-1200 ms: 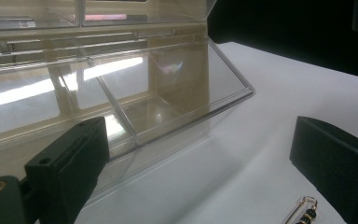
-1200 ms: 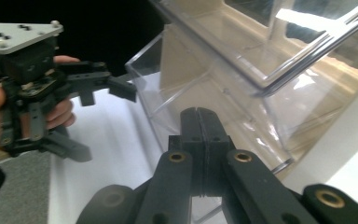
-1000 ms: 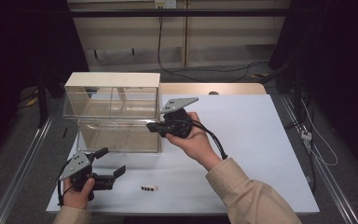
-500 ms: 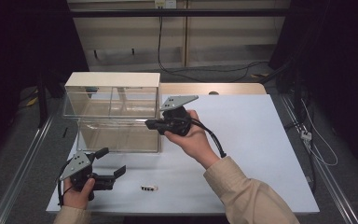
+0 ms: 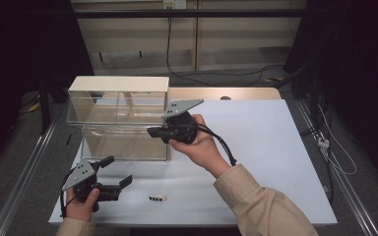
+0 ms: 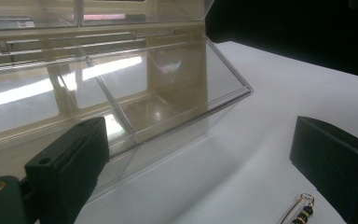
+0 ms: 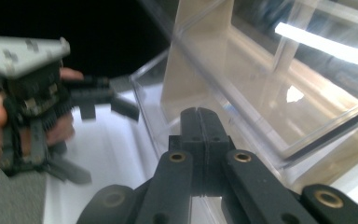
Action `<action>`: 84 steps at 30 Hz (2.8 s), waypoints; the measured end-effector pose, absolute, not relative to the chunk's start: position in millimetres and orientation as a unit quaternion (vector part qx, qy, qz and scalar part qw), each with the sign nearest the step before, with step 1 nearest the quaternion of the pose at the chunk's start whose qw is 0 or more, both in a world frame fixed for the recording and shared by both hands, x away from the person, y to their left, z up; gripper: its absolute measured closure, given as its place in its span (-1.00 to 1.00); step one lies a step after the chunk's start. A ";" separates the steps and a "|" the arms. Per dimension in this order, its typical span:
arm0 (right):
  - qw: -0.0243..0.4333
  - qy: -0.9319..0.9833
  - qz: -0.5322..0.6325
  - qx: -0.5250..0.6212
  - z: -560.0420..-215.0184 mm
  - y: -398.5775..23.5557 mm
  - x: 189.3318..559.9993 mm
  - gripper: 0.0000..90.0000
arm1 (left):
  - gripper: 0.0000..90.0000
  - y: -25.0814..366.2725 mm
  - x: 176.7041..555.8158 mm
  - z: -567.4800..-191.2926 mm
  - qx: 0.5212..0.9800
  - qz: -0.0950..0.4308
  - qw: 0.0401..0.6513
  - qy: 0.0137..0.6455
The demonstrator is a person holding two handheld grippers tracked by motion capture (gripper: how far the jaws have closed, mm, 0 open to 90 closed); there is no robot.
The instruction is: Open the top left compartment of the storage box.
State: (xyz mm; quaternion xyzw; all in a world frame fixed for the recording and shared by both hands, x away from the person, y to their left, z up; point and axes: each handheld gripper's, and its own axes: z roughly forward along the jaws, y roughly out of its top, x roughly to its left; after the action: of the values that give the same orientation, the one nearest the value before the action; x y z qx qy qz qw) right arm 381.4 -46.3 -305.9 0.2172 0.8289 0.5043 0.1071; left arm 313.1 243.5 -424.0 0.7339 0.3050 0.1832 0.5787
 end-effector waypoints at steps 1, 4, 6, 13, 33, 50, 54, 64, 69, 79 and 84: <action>0.109 0.831 0.500 0.218 -308.9 -45.0 381.3 1.00 | -0.90 243.5 313.1 -423.9 0.734 0.184 0.578 0.305; 0.107 0.827 0.501 0.230 -315.3 -45.6 385.5 1.00 | -0.90 243.3 312.3 -423.3 0.734 0.185 0.579 0.303; 0.118 0.820 0.505 0.242 -317.1 -48.5 389.2 1.00 | -0.90 243.7 312.3 -423.3 0.735 0.185 0.578 0.302; 0.115 0.805 0.526 0.248 -314.4 -51.2 388.4 1.00 | -0.90 244.4 313.1 -423.9 0.734 0.184 0.579 0.304; 0.148 0.796 0.540 0.230 -275.7 -46.1 381.8 1.00 | -0.90 241.7 313.7 -423.8 0.735 0.179 0.580 0.302; 0.150 0.782 0.546 0.260 -260.5 -61.5 404.5 1.00 | -0.90 240.7 315.0 -424.7 0.737 0.173 0.581 0.299; 0.150 0.781 0.547 0.262 -258.0 -63.2 407.8 1.00 | -0.90 239.9 314.8 -424.7 0.737 0.171 0.581 0.300; 0.156 0.783 0.543 0.262 -248.9 -66.7 415.6 1.00 | -0.90 238.9 314.8 -424.6 0.740 0.168 0.579 0.299; 0.157 0.781 0.543 0.264 -245.7 -68.5 418.9 1.00 | -0.90 238.0 315.1 -424.7 0.743 0.163 0.579 0.295; 0.155 0.779 0.542 0.274 -244.3 -70.5 424.9 1.00 | -0.90 233.3 315.5 -424.6 0.756 0.143 0.574 0.281; 0.155 0.777 0.545 0.274 -242.8 -70.1 424.3 1.00 | -0.89 229.0 316.2 -424.8 0.767 0.132 0.569 0.264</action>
State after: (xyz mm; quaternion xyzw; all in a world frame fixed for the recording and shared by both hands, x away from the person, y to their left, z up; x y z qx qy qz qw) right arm 424.3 -70.1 -242.8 0.2736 0.7774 0.5447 0.1550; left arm 316.2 229.0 -424.8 0.7675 0.2638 0.1321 0.5692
